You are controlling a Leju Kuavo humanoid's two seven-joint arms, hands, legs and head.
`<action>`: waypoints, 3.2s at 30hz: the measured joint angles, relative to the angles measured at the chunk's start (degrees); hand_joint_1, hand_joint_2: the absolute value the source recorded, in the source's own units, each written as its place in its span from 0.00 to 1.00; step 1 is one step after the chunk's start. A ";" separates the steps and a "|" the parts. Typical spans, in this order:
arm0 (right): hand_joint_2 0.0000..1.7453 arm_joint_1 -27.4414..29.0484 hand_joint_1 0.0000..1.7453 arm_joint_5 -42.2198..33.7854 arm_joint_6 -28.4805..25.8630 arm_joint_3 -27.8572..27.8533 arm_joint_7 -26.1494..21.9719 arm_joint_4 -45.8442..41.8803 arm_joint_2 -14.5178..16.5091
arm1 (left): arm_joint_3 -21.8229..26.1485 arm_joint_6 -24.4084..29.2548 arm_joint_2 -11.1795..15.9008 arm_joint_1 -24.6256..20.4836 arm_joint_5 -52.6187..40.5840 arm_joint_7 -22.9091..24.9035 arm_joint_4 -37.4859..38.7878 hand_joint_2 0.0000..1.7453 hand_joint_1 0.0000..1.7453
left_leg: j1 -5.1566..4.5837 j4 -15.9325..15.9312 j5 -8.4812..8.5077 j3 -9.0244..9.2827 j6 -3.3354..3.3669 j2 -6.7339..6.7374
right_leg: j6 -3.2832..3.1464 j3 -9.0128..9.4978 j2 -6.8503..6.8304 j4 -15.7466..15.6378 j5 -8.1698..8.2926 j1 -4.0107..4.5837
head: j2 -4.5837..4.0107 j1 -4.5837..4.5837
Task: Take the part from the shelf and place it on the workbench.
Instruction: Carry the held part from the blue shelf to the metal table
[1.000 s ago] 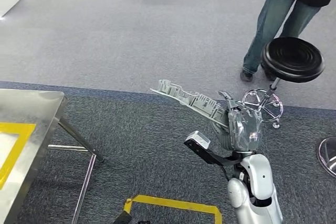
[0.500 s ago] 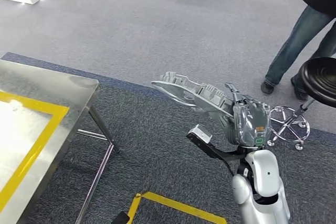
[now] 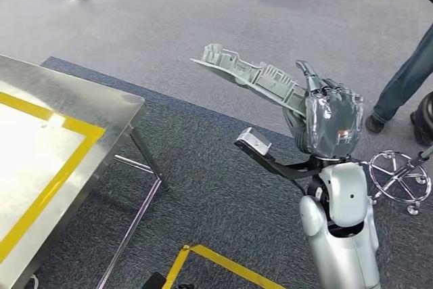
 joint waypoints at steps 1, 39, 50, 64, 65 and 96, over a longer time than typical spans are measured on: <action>1.00 -0.20 1.00 0.00 0.05 0.25 0.18 -0.17 -0.08 | 0.00 0.02 0.00 0.01 -0.01 0.02 0.00 1.00 0.00 | -0.04 -2.45 1.84 1.26 0.22 0.21 | -0.02 0.21 -0.53 0.00 -0.15 0.11 | 0.00 0.01; 1.00 -3.53 1.00 0.93 1.40 1.75 2.96 1.88 -1.73 | 0.01 0.25 0.46 0.53 2.19 0.87 0.01 1.00 0.00 | -0.45 -16.24 6.16 7.93 0.81 1.05 | 0.74 -0.21 -0.91 0.19 -0.46 0.32 | 0.00 0.20; 1.00 -3.56 1.00 0.66 1.42 0.11 3.30 3.44 -1.74 | 0.00 0.23 0.44 0.59 2.21 0.87 0.02 1.00 0.00 | -0.66 -16.32 6.19 7.90 1.12 1.01 | 1.46 0.16 -0.85 -0.80 0.20 0.07 | 0.00 0.21; 1.00 -3.91 1.00 0.67 1.39 -0.70 3.37 4.32 -1.90 | 0.00 0.14 0.42 0.39 2.02 0.93 0.01 1.00 0.00 | -0.11 -19.14 7.47 9.81 3.39 -1.78 | 3.54 -7.14 1.68 14.11 -6.28 -0.65 | -0.02 0.72; 1.00 -3.86 1.00 0.68 1.39 -0.75 3.37 4.46 -1.91 | 0.00 0.13 0.40 0.44 2.01 0.93 0.02 1.00 0.00 | 0.06 -19.02 7.41 9.81 3.13 -2.52 | 3.74 -6.95 1.75 13.33 -5.14 -0.86 | -0.02 0.72; 1.00 -4.48 1.00 1.18 1.53 -1.66 2.78 5.78 -2.08 | 0.00 -0.11 0.13 -0.03 -0.09 1.66 0.02 1.00 0.00 | -0.53 -16.18 6.55 7.53 3.01 -3.23 | 3.16 -7.90 1.96 14.53 -5.41 -0.39 | 0.00 1.04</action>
